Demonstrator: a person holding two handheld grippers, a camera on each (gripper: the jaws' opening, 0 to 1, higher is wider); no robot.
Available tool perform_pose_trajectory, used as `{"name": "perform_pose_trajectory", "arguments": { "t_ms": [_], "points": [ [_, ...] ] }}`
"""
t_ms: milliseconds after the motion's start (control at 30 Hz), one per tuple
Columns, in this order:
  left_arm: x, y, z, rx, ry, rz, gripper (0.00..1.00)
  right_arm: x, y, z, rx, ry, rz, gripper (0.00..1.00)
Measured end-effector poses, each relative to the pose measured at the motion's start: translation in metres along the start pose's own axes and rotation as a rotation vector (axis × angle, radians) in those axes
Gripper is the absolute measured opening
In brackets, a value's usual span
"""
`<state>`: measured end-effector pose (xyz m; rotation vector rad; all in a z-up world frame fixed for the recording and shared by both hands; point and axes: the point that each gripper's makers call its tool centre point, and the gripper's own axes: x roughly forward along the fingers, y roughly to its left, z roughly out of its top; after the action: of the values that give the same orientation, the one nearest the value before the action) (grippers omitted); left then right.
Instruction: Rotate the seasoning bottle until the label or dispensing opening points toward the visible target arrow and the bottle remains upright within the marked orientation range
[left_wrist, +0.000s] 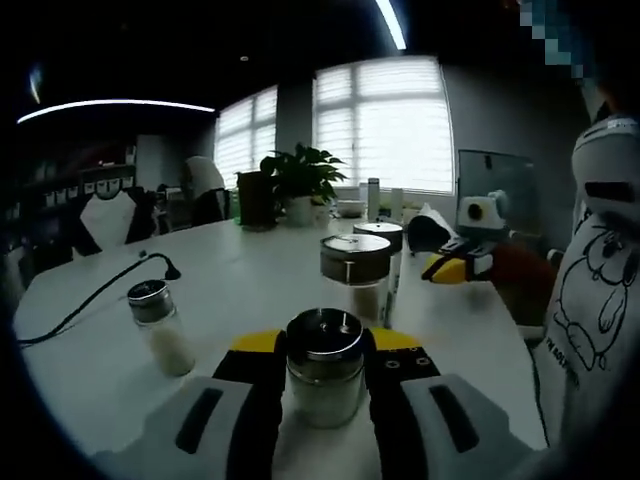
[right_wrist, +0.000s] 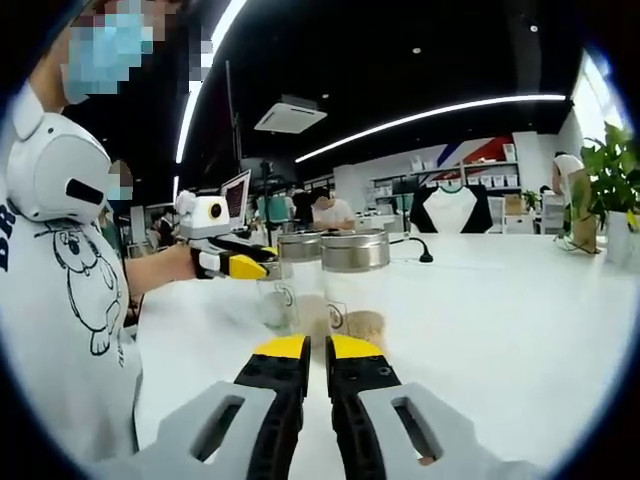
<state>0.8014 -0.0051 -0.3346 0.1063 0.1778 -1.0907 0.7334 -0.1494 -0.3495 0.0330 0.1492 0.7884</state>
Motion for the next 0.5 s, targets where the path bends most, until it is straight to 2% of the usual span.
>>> {"name": "perform_pose_trajectory", "arguments": {
  "t_ms": [200, 267, 333, 500],
  "points": [
    [-0.0013, 0.0014, 0.0001, -0.013, -0.019, 0.074, 0.32, -0.0026, -0.0023, -0.0001, 0.003, -0.006, -0.016, 0.03],
    [-0.0018, 0.0059, 0.0005, -0.055, -0.039, 0.138, 0.32, -0.0033, -0.0030, -0.0001, 0.004, -0.008, -0.020, 0.03],
    [0.0000, 0.0019, 0.0003, -0.026, -0.039, 0.128, 0.32, -0.0040, -0.0032, 0.0004, 0.013, -0.017, -0.017, 0.03],
    [-0.0007, 0.0036, 0.0001, -0.014, -0.028, 0.132, 0.33, -0.0041, -0.0025, 0.0003, 0.013, -0.016, -0.016, 0.03]
  ]
}}
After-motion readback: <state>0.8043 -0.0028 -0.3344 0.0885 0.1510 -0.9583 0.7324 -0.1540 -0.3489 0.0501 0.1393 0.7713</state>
